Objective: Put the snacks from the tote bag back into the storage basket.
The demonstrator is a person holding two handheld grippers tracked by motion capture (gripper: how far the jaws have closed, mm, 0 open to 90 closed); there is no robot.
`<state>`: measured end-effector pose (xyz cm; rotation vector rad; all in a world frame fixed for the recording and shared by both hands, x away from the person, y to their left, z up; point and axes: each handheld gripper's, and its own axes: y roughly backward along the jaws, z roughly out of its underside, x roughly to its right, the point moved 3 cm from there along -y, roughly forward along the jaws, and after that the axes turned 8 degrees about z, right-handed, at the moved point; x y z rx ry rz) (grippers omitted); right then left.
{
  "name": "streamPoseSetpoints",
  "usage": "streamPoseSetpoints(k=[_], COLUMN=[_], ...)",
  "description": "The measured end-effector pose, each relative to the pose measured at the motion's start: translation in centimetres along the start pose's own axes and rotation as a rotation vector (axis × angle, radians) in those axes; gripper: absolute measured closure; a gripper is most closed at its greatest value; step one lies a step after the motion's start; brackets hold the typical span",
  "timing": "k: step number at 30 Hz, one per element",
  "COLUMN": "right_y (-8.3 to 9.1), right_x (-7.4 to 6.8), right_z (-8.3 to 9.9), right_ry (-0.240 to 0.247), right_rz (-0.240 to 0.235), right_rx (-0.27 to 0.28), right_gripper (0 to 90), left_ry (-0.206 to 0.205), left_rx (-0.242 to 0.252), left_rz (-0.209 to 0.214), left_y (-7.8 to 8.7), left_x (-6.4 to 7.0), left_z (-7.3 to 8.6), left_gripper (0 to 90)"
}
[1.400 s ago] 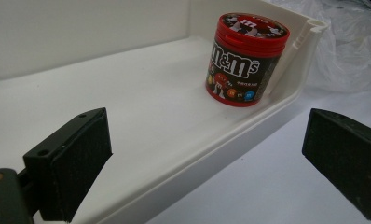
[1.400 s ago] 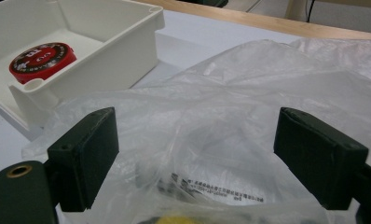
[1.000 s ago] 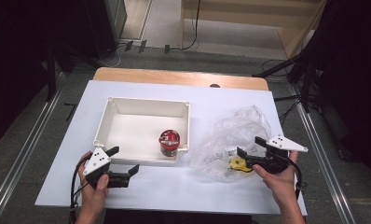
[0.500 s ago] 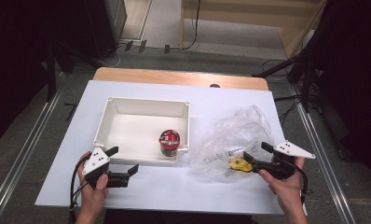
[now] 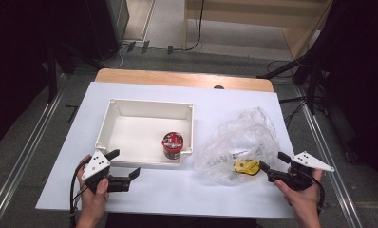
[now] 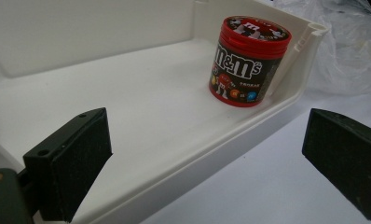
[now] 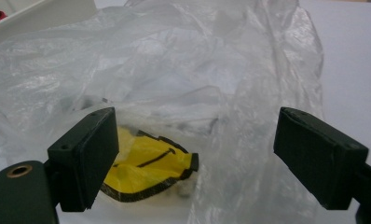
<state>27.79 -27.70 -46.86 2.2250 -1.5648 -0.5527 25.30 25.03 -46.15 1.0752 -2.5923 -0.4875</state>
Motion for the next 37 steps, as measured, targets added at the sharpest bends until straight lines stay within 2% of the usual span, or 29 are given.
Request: streamPoseSetpoints(k=[7,10,13,20,26,37], right_y=[0.8,1.1,1.3,2.1,2.1,1.7], right_x=[1.4,1.8,2.2,3.9,5.2,5.1], right_z=[1.2,1.5,1.6,2.1,2.4,2.4], right_ry=[-0.031,-0.049,-0.065,-0.11,-0.164,-0.175], right_rz=[0.035,0.025,0.014,0.047,0.084,0.08], right_rx=[0.0,0.017,0.035,0.077,0.11,0.103], right_gripper=[14.2,14.4,14.5,14.5,14.5,14.5], left_ry=[0.006,0.0,0.013,0.013,0.02,0.024], left_rx=[0.003,-0.001,0.0,-0.002,-0.011,-0.018], left_rz=[-0.005,-0.009,-0.011,-0.013,-0.014,-0.017], left_y=[0.2,0.2,0.2,0.1,-0.2,-0.4], left_x=[-0.1,-0.3,-0.5,-0.5,-0.5,-0.5], left_z=[0.0,0.0,0.1,0.2,0.4,0.6], left_gripper=[1.5,1.5,1.6,1.6,1.5,1.5])
